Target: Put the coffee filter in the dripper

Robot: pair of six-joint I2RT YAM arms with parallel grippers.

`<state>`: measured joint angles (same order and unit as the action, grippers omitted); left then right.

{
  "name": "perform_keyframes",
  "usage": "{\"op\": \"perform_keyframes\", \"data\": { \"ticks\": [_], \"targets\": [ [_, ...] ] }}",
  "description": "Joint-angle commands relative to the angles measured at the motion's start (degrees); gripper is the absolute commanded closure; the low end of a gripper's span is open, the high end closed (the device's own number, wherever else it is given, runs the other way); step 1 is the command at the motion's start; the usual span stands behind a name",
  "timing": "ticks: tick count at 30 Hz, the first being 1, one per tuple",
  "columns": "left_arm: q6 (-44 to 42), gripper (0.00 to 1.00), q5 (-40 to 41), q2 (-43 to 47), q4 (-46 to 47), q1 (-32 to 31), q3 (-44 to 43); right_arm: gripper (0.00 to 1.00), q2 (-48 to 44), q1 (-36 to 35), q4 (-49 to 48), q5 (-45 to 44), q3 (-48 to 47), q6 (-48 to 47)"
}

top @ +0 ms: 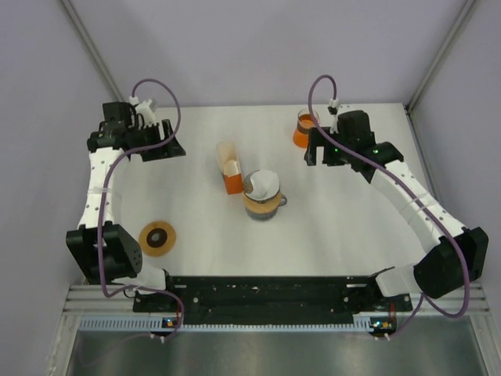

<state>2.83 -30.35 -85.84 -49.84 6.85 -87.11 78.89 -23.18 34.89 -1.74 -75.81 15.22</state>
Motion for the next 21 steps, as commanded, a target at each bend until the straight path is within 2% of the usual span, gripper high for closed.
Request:
{"op": "perform_keyframes", "data": {
  "ticks": [1,5,10,11,14,15,18,21],
  "targets": [
    [-4.76,0.26,2.04,1.55,-2.54,4.04,0.27,0.01,-3.04,1.82,-4.39,2.88,1.45,0.60],
    [-6.61,0.26,3.19,2.61,-2.54,7.90,2.99,0.01,-2.52,2.00,-4.66,4.45,2.24,-0.54],
    [-7.49,0.26,2.75,3.57,-2.54,11.43,5.98,0.07,-2.34,2.00,-5.36,7.71,4.52,-1.95],
    [-7.49,0.26,2.66,3.84,-2.54,11.78,6.42,0.10,-2.17,2.00,-5.36,8.85,5.05,-2.21],
    [-7.75,0.26,2.14,4.81,-1.84,11.96,7.57,0.35,-1.29,2.00,-5.54,14.37,8.21,-3.09],
    [-7.84,0.26,1.87,5.07,-1.75,11.87,7.74,0.39,-0.94,2.08,-5.71,16.39,9.61,-3.96],
    [-7.93,0.27,1.17,5.51,-1.57,11.96,7.75,0.39,-2.16,2.00,-8.25,23.51,15.14,-7.30],
    [-8.63,0.27,-0.14,5.42,-1.48,11.96,7.57,0.31,-5.93,2.08,-17.27,32.46,23.75,-10.91]
  ]
}}
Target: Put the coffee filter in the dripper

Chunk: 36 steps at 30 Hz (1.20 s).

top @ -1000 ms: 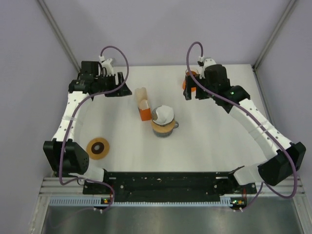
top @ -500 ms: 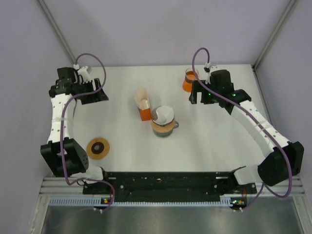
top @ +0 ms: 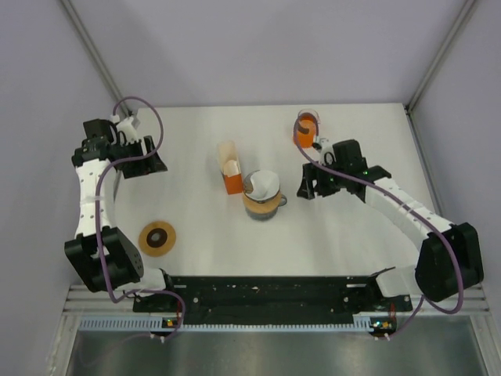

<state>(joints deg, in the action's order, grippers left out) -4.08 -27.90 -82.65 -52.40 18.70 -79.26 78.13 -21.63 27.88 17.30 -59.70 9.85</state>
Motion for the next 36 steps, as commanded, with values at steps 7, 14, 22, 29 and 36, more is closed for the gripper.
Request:
{"op": "perform_keyframes", "data": {
  "ticks": [7,14,22,29,36],
  "targets": [
    [-1.99,0.27,-4.71,2.06,1.07,0.11,-0.54,0.26,-2.73,0.53,-26.81,17.23,18.21,-12.47],
    [-2.69,0.27,-4.71,3.29,1.95,0.20,-0.01,0.22,4.83,0.45,-40.52,21.99,21.03,-12.13],
    [-2.61,0.27,-5.06,3.11,2.22,0.20,-0.45,0.32,9.67,-0.25,-47.91,26.03,20.68,-12.75],
    [-2.51,0.27,-5.94,2.85,2.04,0.20,-0.54,0.36,14.24,-2.45,-44.32,22.52,17.08,-15.47],
    [-2.69,0.27,-6.02,3.29,2.04,0.28,-0.28,0.49,15.92,-3.07,-46.25,23.92,16.81,-15.12]
  ]
}}
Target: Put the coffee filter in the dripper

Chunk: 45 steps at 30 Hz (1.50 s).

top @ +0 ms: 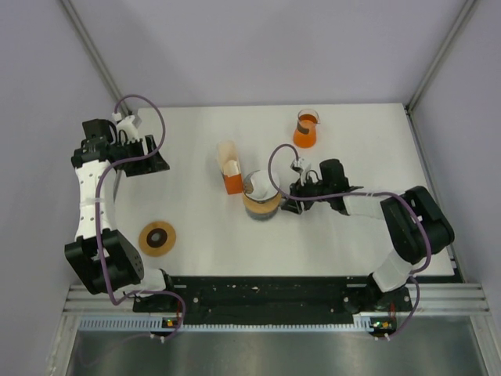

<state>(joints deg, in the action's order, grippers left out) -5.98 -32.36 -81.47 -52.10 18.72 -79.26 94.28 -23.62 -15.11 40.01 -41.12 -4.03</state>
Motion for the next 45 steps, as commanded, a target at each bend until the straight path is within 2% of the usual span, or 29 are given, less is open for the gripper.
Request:
{"op": "perform_keyframes", "data": {
  "ticks": [1,7,17,26,36,45],
  "targets": [
    [-0.70,0.27,-1.83,2.02,1.82,0.18,-0.10,0.50,-0.32,-1.60,-2.82,1.30,-1.85,-1.94],
    [-0.44,0.27,-2.88,1.58,2.00,0.18,-0.36,0.52,-0.24,-3.81,-2.37,-0.02,-2.03,-6.07],
    [-0.88,0.27,-3.32,2.98,1.82,0.18,0.34,0.71,0.73,-3.81,1.48,-0.72,-3.61,-8.70],
    [-1.05,0.27,-3.59,3.25,1.82,0.18,-0.01,0.76,-0.68,-3.72,0.70,-3.97,-2.38,-8.62],
    [-1.23,0.27,-3.41,4.13,1.91,0.18,0.25,0.76,-2.79,-3.89,-0.71,-4.59,-1.06,-8.62],
    [-0.53,0.27,-5.43,4.57,2.88,0.18,1.13,0.64,-4.37,-3.81,-0.36,-3.98,-0.54,-8.71]
  ]
}}
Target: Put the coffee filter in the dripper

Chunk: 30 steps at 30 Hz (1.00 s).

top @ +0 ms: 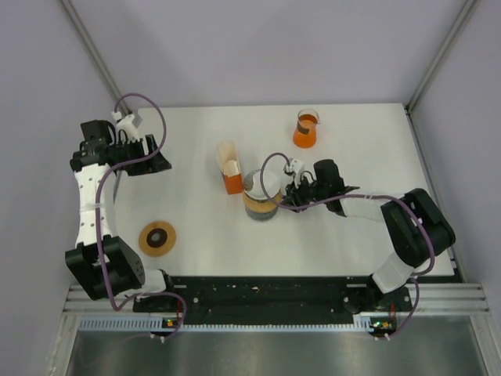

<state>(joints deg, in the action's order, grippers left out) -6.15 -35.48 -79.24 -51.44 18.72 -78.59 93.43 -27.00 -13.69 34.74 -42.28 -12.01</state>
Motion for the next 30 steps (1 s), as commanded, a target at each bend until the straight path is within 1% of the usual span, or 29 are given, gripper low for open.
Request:
{"op": "perform_keyframes", "data": {
  "ticks": [1,3,5,7,10,15,20,22,24,26,27,30],
  "targets": [
    [-0.35,0.27,-2.40,2.08,2.31,0.18,0.45,0.64,-3.86,-0.42,-1.34,1.29,0.54,-0.73],
    [-0.35,0.27,-2.40,2.07,2.22,0.18,0.28,0.62,-4.13,-0.50,-0.90,1.47,0.36,-0.65],
    [-0.35,0.27,-2.31,2.07,2.05,0.18,0.19,0.57,-5.27,-0.50,-0.11,1.38,0.45,-0.56],
    [-0.61,0.27,-2.05,2.25,2.05,0.18,0.28,0.48,-6.85,-0.42,1.12,1.12,0.62,-0.56],
    [-0.88,0.27,-1.87,2.60,2.05,0.18,0.36,0.42,-9.83,-0.42,3.40,-0.20,1.06,-0.56],
    [-0.97,0.27,-1.87,2.78,2.13,0.18,0.28,0.37,-16.25,-0.33,9.99,-3.45,1.06,0.06],
    [-1.05,0.27,-1.69,2.78,2.04,0.18,0.01,0.32,-24.16,-0.33,20.53,-4.85,-2.35,-1.09],
    [-0.97,0.27,-1.87,2.69,2.22,0.18,-0.08,0.33,-26.97,-0.59,23.79,-4.86,-5.08,-0.74],
    [-0.70,0.27,-1.96,2.78,2.40,0.18,-0.08,0.38,-29.26,-2.25,24.50,-4.51,-7.54,-0.47],
    [-0.61,0.27,-2.13,2.69,2.40,0.18,-0.08,0.43,-30.32,-7.68,24.50,-7.04,-10.26,-2.48],
    [-0.61,0.27,-2.05,2.69,2.31,0.18,0.01,0.47,-29.97,-11.89,24.42,-9.49,-11.32,-3.71],
    [-0.70,0.27,-1.61,2.95,2.40,0.09,0.01,0.60,-25.60,-23.14,25.73,-12.24,-15.71,-7.66]
  ]
}}
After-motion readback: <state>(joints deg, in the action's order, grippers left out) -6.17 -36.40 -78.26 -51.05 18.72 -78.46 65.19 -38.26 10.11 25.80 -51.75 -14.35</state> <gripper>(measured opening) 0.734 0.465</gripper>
